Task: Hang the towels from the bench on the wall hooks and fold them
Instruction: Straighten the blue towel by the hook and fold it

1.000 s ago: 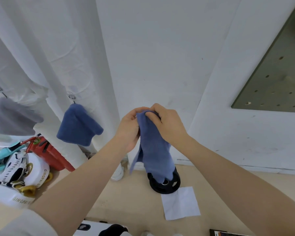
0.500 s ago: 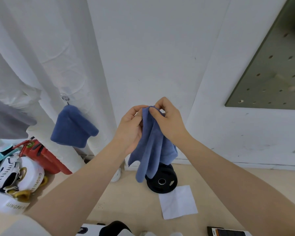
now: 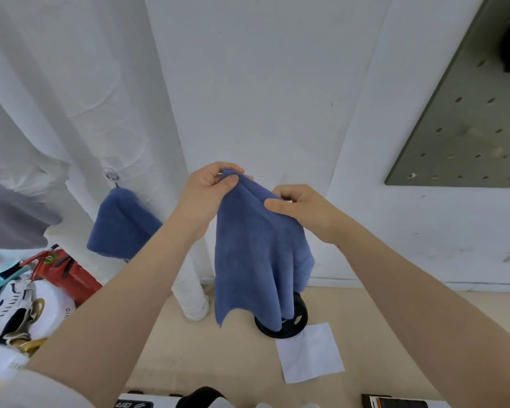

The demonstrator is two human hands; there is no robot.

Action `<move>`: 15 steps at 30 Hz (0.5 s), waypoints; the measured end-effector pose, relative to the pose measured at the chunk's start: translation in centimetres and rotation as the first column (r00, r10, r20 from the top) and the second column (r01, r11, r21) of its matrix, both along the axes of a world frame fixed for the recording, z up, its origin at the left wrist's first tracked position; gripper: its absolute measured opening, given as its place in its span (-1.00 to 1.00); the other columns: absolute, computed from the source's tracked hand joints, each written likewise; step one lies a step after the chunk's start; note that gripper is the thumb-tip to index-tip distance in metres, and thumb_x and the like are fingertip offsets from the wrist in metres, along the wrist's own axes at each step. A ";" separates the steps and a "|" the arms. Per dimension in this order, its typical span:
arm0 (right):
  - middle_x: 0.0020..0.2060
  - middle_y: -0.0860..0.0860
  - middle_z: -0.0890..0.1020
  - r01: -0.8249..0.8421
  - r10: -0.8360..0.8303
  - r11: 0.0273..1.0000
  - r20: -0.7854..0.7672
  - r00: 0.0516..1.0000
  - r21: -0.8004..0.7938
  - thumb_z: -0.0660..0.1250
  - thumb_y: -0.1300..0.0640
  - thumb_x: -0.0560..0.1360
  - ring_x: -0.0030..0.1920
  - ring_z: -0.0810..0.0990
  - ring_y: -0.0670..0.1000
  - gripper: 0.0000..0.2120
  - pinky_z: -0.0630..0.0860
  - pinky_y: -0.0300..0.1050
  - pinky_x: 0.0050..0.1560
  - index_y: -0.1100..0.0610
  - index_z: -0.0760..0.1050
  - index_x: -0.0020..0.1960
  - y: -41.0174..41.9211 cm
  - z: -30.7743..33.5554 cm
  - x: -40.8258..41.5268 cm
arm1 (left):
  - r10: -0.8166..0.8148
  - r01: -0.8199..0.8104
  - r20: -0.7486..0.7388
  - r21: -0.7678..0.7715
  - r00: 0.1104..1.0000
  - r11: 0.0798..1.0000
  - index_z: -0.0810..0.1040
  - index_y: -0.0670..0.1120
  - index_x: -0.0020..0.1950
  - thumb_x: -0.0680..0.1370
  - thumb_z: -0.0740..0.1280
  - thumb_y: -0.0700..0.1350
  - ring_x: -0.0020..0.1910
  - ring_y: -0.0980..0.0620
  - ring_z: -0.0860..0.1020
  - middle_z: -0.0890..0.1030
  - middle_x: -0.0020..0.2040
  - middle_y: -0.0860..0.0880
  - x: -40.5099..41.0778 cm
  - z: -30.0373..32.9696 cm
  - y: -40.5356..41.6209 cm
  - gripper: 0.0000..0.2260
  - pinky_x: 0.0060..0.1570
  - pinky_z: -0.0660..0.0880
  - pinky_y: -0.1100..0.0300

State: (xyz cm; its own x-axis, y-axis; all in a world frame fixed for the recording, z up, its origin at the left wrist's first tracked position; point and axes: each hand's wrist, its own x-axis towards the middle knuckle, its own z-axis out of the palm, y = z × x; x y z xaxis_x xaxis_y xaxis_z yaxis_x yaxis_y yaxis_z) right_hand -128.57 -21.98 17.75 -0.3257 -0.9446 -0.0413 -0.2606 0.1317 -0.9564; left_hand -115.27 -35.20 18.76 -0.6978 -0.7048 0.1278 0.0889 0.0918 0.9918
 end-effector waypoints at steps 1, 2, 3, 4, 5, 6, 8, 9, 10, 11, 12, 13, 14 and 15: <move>-0.25 0.09 0.51 -0.074 0.071 0.995 0.048 0.996 0.071 0.33 0.02 0.44 -0.21 0.47 0.02 -0.67 0.38 -0.16 -0.19 0.33 0.49 -0.14 0.3 -0.2 -0.3 | 0.042 -0.042 -0.017 0.010 0.999 0.999 0.53 -0.06 -0.14 0.57 0.18 -0.32 -0.22 0.17 0.64 0.68 -0.29 0.09 0.1 0.1 -0.4 -0.78 -0.12 0.54 0.35; -0.23 0.11 0.52 -0.147 0.137 0.977 0.077 0.988 0.153 0.33 0.02 0.45 -0.19 0.48 0.04 -0.64 0.40 -0.15 -0.17 0.37 0.49 -0.11 0.7 -0.4 -0.6 | 0.100 -0.098 -0.036 0.043 0.994 0.994 0.51 -0.06 -0.15 0.58 0.16 -0.31 -0.25 0.19 0.63 0.67 -0.32 0.10 0.2 0.2 -1.0 -0.78 -0.15 0.54 0.37; -0.23 0.10 0.55 -0.210 0.195 0.949 0.086 0.977 0.233 0.34 0.04 0.47 -0.19 0.51 0.04 -0.67 0.43 -0.17 -0.17 0.35 0.51 -0.13 1.2 -0.6 -0.7 | 0.163 -0.159 -0.044 0.079 0.986 0.984 0.50 -0.06 -0.16 0.59 0.14 -0.29 -0.28 0.19 0.61 0.66 -0.34 0.09 0.3 0.1 -1.5 -0.77 -0.18 0.53 0.38; -0.25 0.07 0.59 -0.253 0.237 0.918 0.090 0.967 0.306 0.34 0.06 0.49 -0.21 0.55 0.01 -0.73 0.47 -0.21 -0.18 0.29 0.55 -0.16 1.5 -0.7 -0.8 | 0.211 -0.208 -0.024 0.102 0.977 0.973 0.49 -0.05 -0.17 0.60 0.13 -0.26 -0.28 0.17 0.59 0.64 -0.33 0.09 0.3 0.0 -2.0 -0.76 -0.19 0.52 0.37; -0.25 0.02 0.63 -0.271 0.260 0.889 0.081 0.962 0.368 0.34 0.07 0.50 -0.21 0.59 -0.02 -0.79 0.51 -0.22 -0.16 0.22 0.58 -0.17 1.8 -0.8 -0.8 | 0.232 -0.233 0.016 0.109 0.973 0.966 0.49 -0.03 -0.19 0.61 0.12 -0.24 -0.26 0.12 0.56 0.61 -0.30 0.05 0.3 -0.2 -2.3 -0.75 -0.19 0.51 0.34; -0.24 -0.01 0.65 -0.257 0.266 0.871 0.038 0.963 0.419 0.34 0.07 0.50 -0.20 0.61 -0.03 -0.81 0.53 -0.22 -0.13 0.19 0.61 -0.16 1.9 -0.9 -0.9 | 0.228 -0.234 0.056 0.122 0.972 0.965 0.49 -0.03 -0.22 0.60 0.12 -0.24 -0.25 0.08 0.52 0.57 -0.29 0.03 0.3 -0.4 -2.3 -0.73 -0.20 0.49 0.32; -0.29 -0.01 0.61 -0.130 0.237 0.867 -0.169 0.957 0.481 0.35 0.07 0.48 -0.25 0.57 -0.05 -0.80 0.48 -0.19 -0.16 0.20 0.61 -0.19 1.5 -1.2 -1.3 | 0.163 -0.182 0.115 0.184 0.980 0.966 0.51 -0.06 -0.31 0.56 0.11 -0.31 -0.36 0.05 0.44 0.51 -0.43 0.02 0.2 -0.9 -1.7 -0.67 -0.35 0.42 0.31; -0.34 0.00 0.56 -0.038 0.199 0.882 -0.297 0.934 0.470 0.35 0.07 0.48 -0.30 0.51 -0.04 -0.77 0.43 -0.19 -0.21 0.22 0.58 -0.24 1.1 -1.4 -1.5 | 0.108 -0.139 0.161 0.197 0.981 0.971 0.53 -0.08 -0.37 0.52 0.11 -0.35 -0.43 0.06 0.40 0.47 -0.52 0.04 0.1 -1.2 -1.3 -0.65 -0.41 0.37 0.29; -0.39 0.01 0.50 0.053 0.144 0.903 -0.417 0.897 0.426 0.34 0.06 0.47 -0.33 0.45 -0.03 -0.75 0.37 -0.18 -0.26 0.21 0.55 -0.29 0.7 -1.6 -1.7 | 0.030 -0.073 0.223 0.184 0.974 0.980 0.54 -0.10 -0.39 0.50 0.12 -0.33 -0.49 0.09 0.35 0.41 -0.57 0.07 0.1 -1.5 -0.7 -0.66 -0.42 0.31 0.25; -0.43 0.01 0.47 0.137 0.080 0.920 -0.519 0.851 0.367 0.32 0.05 0.47 -0.35 0.42 -0.01 -0.73 0.34 -0.16 -0.29 0.17 0.51 -0.35 0.3 -1.9 -1.7 | -0.066 0.020 0.293 0.158 0.954 0.987 0.56 -0.14 -0.36 0.51 0.14 -0.25 -0.50 0.12 0.32 0.38 -0.55 0.08 0.1 -1.5 0.1 -0.70 -0.39 0.27 0.23; -0.46 -0.01 0.45 0.198 0.028 0.930 -0.597 0.802 0.309 0.29 0.04 0.48 -0.36 0.43 0.02 -0.70 0.32 -0.15 -0.33 0.11 0.46 -0.40 0.0 -2.0 -1.5 | -0.161 0.127 0.387 0.113 0.908 0.986 0.58 -0.16 -0.27 0.52 0.17 -0.10 -0.46 0.13 0.32 0.39 -0.46 0.08 0.1 -1.5 0.7 -0.72 -0.34 0.27 0.22; -0.46 -0.02 0.45 0.231 0.000 0.936 -0.654 0.756 0.267 0.26 0.05 0.48 -0.35 0.45 0.04 -0.68 0.32 -0.14 -0.34 0.06 0.40 -0.43 -0.2 -2.0 -1.2 | -0.221 0.243 0.506 0.024 0.834 0.970 0.59 -0.15 -0.15 0.48 0.20 0.07 -0.40 0.14 0.36 0.44 -0.35 0.08 0.1 -1.5 1.1 -0.68 -0.26 0.32 0.22; -0.45 -0.02 0.46 0.244 -0.002 0.937 -0.696 0.718 0.248 0.23 0.06 0.49 -0.32 0.47 0.07 -0.69 0.33 -0.14 -0.33 0.04 0.36 -0.43 -0.5 -2.1 -0.9 | -0.222 0.364 0.630 -0.104 0.745 0.925 0.58 -0.08 -0.05 0.40 0.23 0.20 -0.32 0.15 0.43 0.50 -0.26 0.09 0.0 -1.5 1.3 -0.61 -0.19 0.37 0.22; -0.42 0.00 0.47 0.246 0.018 0.935 -0.729 0.684 0.254 0.20 0.08 0.51 -0.30 0.48 0.08 -0.69 0.34 -0.14 -0.31 0.04 0.35 -0.41 -0.8 -2.1 -0.7 | -0.169 0.474 0.732 -0.231 0.660 0.850 0.56 -0.01 -0.01 0.33 0.29 0.25 -0.24 0.17 0.50 0.55 -0.19 0.11 -0.2 -1.6 1.4 -0.59 -0.14 0.42 0.21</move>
